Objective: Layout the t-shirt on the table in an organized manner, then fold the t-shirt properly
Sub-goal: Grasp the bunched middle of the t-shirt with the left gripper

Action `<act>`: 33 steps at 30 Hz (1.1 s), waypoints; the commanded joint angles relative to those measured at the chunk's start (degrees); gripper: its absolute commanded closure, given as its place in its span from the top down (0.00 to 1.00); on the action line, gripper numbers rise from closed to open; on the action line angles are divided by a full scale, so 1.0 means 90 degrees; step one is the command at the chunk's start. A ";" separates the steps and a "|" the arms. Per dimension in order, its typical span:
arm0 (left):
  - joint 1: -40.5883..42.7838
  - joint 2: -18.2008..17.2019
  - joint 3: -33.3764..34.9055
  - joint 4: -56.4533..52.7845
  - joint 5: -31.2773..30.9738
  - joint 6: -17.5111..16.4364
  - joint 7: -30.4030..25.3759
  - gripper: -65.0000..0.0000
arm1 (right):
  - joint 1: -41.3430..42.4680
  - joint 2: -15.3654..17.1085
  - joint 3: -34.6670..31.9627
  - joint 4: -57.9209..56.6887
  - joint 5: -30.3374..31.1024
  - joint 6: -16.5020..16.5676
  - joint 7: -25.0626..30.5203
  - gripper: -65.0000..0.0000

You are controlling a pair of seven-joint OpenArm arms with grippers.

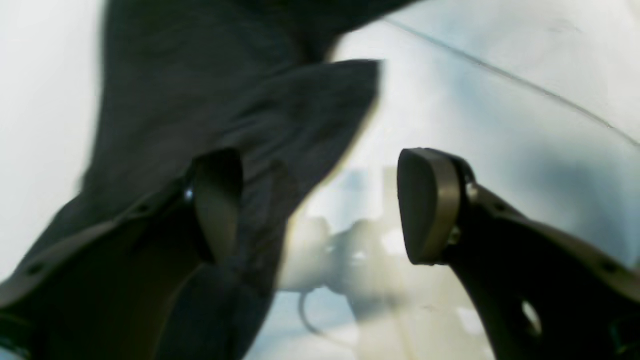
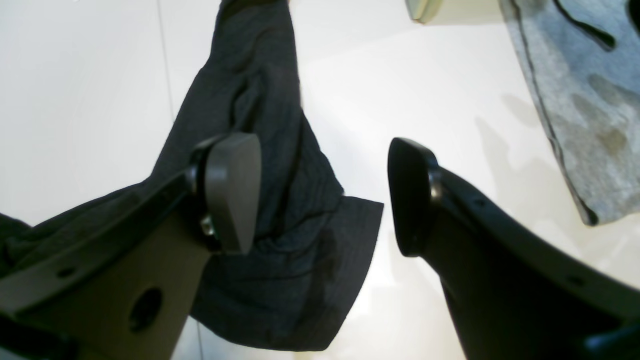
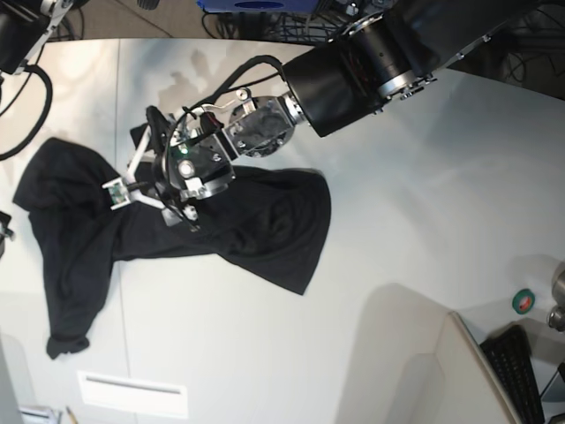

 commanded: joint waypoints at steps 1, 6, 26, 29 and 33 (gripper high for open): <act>-0.0156 0.0083 -0.0032 0.0004 0.0042 0.0047 -0.0099 0.70 | 0.0106 0.0134 0.0047 0.0104 0.0069 -0.0005 0.0160 0.59; -0.0147 0.0083 -0.0023 -0.0397 0.0042 0.0047 -0.0549 0.70 | 0.0106 0.0134 0.0037 0.0094 0.0069 -0.0005 0.0160 0.59; -0.0166 0.0083 -0.0081 -0.1354 0.0033 0.0057 -0.1711 0.44 | 0.0106 0.0134 0.0037 0.0094 0.0069 -0.0005 0.0160 0.59; -0.0166 0.0083 -0.0081 -0.1354 0.0033 0.0057 -0.1897 0.35 | 0.0106 0.0085 0.0037 0.0094 0.0069 -0.0005 0.0160 0.59; -0.0166 0.0083 -0.0081 -0.1500 0.0033 0.0067 -0.2170 0.11 | 0.0106 0.0036 0.0037 0.0094 0.0069 -0.0005 0.0160 0.59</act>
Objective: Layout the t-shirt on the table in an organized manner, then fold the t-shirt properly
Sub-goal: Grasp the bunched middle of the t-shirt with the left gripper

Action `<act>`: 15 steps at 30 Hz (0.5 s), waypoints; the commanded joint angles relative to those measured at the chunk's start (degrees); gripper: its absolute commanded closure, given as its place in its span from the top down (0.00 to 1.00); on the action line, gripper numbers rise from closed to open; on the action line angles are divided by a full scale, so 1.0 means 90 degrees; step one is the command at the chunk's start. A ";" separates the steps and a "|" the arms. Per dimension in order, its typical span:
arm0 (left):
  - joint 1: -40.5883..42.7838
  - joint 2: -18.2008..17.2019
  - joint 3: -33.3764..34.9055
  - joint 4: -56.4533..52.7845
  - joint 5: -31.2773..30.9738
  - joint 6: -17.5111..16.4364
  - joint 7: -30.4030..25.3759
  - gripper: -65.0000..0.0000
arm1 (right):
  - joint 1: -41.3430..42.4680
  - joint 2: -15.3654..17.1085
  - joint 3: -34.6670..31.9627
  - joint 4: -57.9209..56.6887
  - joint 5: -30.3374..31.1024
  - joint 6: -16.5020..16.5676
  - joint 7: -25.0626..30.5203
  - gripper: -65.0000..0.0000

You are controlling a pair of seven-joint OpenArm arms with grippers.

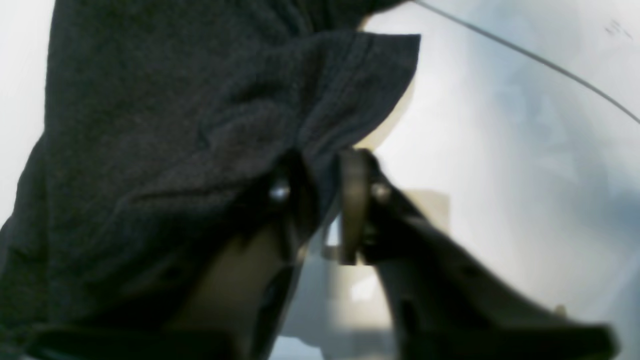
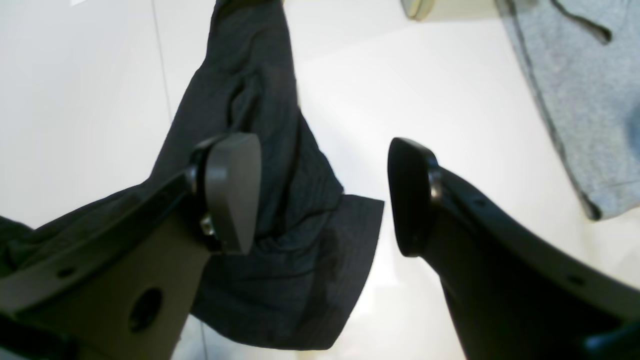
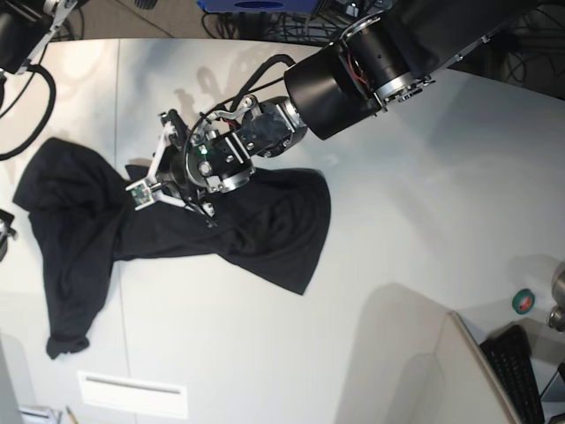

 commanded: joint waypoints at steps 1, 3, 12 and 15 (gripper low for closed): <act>-0.0135 0.0088 -0.0025 0.0122 -0.0013 0.0038 -0.0094 0.03 | 0.0097 0.0118 0.0025 0.0097 0.0069 -0.0003 0.0158 0.59; -0.0125 0.0088 -0.0035 0.0347 -0.0013 0.0047 -0.0065 0.00 | 0.0097 0.0118 0.0025 0.0097 0.0069 -0.0003 0.0158 0.59; 0.0071 0.0088 -0.1246 0.1988 0.0045 0.0047 0.1215 0.00 | 0.0097 0.0118 -0.0004 0.0087 0.0069 -0.0003 0.0158 0.59; 0.0032 0.0088 -0.1891 0.2330 0.0045 0.0047 0.1371 0.00 | 0.0097 0.0118 -0.0024 0.0087 0.0069 -0.0003 0.0158 0.59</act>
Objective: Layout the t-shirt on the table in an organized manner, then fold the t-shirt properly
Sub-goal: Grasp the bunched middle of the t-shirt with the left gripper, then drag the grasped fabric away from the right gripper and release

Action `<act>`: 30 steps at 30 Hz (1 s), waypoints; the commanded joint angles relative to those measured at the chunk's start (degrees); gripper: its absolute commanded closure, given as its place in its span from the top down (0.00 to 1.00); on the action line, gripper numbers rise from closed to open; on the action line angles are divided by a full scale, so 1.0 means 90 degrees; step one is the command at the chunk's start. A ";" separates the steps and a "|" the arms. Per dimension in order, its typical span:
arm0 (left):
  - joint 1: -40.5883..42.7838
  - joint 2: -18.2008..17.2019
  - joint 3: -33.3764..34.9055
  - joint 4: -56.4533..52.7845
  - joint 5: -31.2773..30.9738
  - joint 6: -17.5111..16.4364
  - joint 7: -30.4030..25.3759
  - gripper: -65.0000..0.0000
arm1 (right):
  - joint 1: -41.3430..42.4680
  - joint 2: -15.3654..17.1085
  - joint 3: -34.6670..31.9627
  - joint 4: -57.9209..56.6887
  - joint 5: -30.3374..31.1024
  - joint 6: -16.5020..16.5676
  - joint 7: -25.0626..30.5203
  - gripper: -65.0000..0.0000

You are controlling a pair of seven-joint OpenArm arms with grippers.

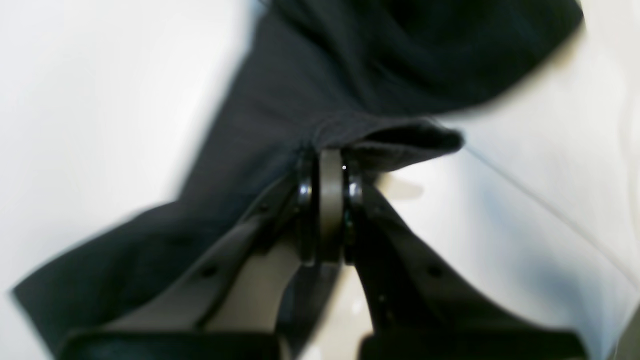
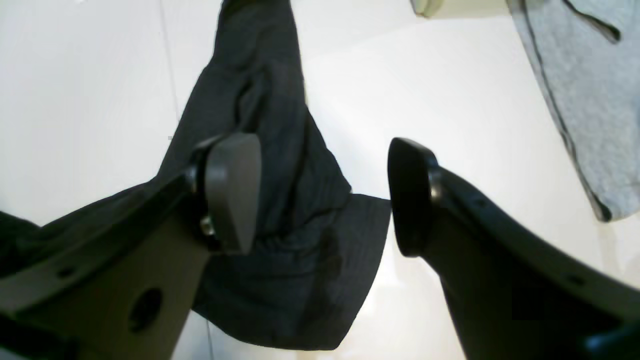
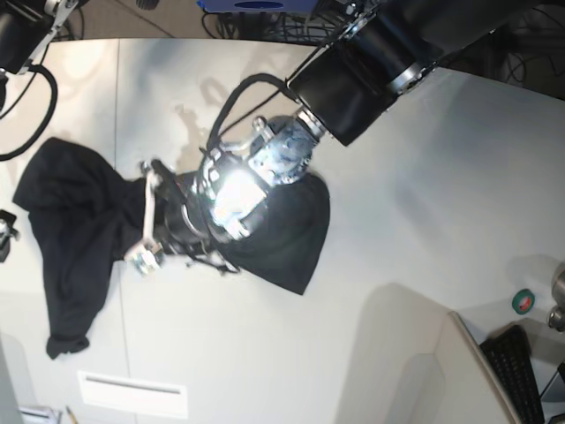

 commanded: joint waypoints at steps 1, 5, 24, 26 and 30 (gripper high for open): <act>-0.0202 0.0110 -0.0187 0.0164 -0.0003 0.0018 -0.0044 0.00 | 0.0097 0.0126 0.0020 0.0092 0.0052 -0.0005 0.0160 0.59; -0.0661 0.0110 -0.0510 0.0027 -0.0003 0.0018 -0.0034 0.00 | 0.0106 0.0126 0.0010 0.0092 0.0052 -0.0005 0.0160 0.59; -0.4070 0.0110 -0.1438 -0.5404 -0.0043 0.0262 -0.3473 0.00 | 0.0087 0.0057 0.0010 0.0053 0.0052 -0.0005 0.0160 0.59; -0.4031 0.0110 -0.1535 -0.5619 -0.0052 0.0927 -0.3912 0.22 | 0.0087 -0.0001 0.0030 -0.0065 0.0052 -0.0005 0.0160 0.59; -0.3826 0.0110 -0.1652 -0.5639 -0.0043 0.1376 -0.4244 0.67 | 0.0028 -0.0099 0.0010 -0.0436 0.0052 -0.0005 0.0160 0.59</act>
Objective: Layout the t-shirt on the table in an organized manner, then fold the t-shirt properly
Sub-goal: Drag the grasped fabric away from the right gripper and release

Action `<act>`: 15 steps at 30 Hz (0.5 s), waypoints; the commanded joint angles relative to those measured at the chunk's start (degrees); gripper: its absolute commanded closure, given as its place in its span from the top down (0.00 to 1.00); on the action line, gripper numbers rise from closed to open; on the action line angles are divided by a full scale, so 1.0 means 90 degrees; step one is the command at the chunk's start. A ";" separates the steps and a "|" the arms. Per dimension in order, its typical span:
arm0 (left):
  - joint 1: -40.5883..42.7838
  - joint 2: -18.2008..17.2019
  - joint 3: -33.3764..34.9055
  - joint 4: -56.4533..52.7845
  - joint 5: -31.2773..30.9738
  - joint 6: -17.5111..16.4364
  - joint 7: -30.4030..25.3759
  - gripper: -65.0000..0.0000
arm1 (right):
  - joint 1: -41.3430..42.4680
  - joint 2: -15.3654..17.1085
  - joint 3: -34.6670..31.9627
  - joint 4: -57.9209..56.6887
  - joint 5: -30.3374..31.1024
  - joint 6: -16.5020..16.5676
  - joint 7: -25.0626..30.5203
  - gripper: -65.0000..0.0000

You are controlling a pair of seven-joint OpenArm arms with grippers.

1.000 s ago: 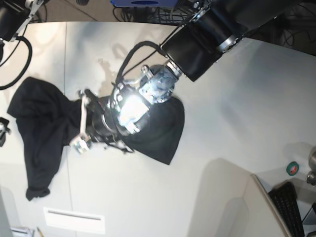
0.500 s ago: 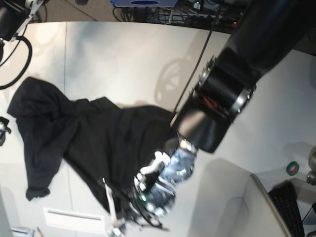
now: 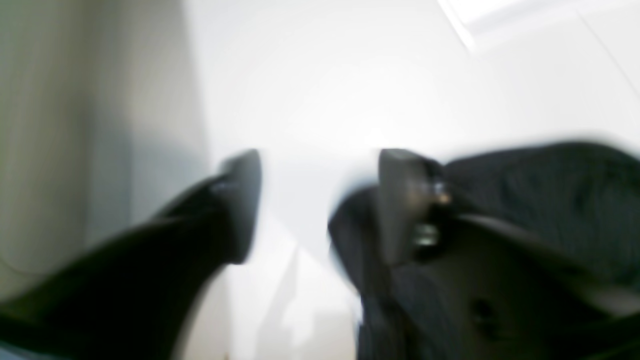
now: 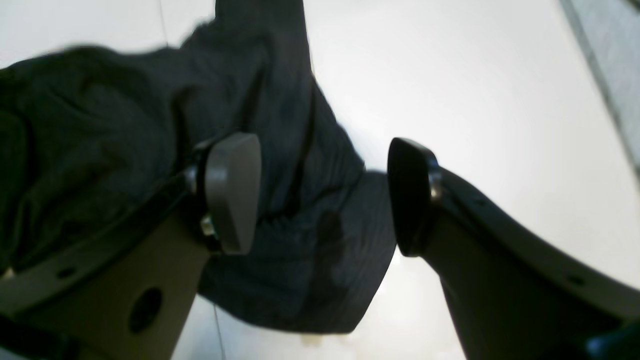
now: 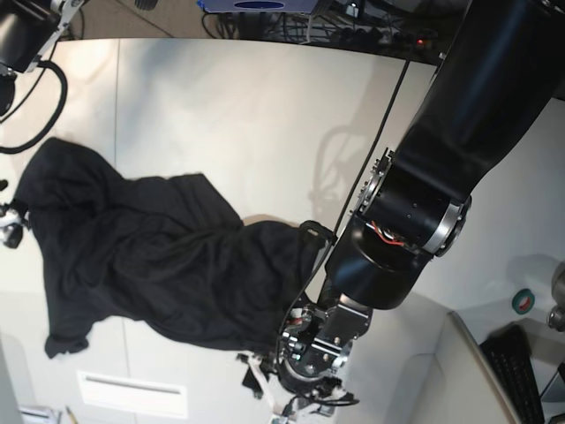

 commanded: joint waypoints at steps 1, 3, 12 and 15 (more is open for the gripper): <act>-0.0227 0.0081 -0.0006 0.0124 0.0001 -0.0008 -0.0172 0.69 | 0.0067 0.0032 0.0020 -0.0014 0.0055 -0.0005 0.0114 0.59; -0.0080 0.0043 -0.0025 0.0154 -0.0009 -0.0008 -0.0162 0.67 | 0.0048 0.0022 0.0020 -0.0131 0.0055 -0.0005 0.0124 0.59; 0.2587 -0.1188 -0.0035 0.3934 -0.1532 -0.0008 0.1401 0.63 | 0.0048 -0.0007 0.0196 -0.1176 0.0025 -0.0044 0.0163 0.59; 0.3436 -0.1745 -0.0025 0.5292 -0.2167 0.0041 0.1840 0.63 | 0.0057 -0.0007 0.0469 -0.1450 0.0025 -0.0044 0.0163 0.59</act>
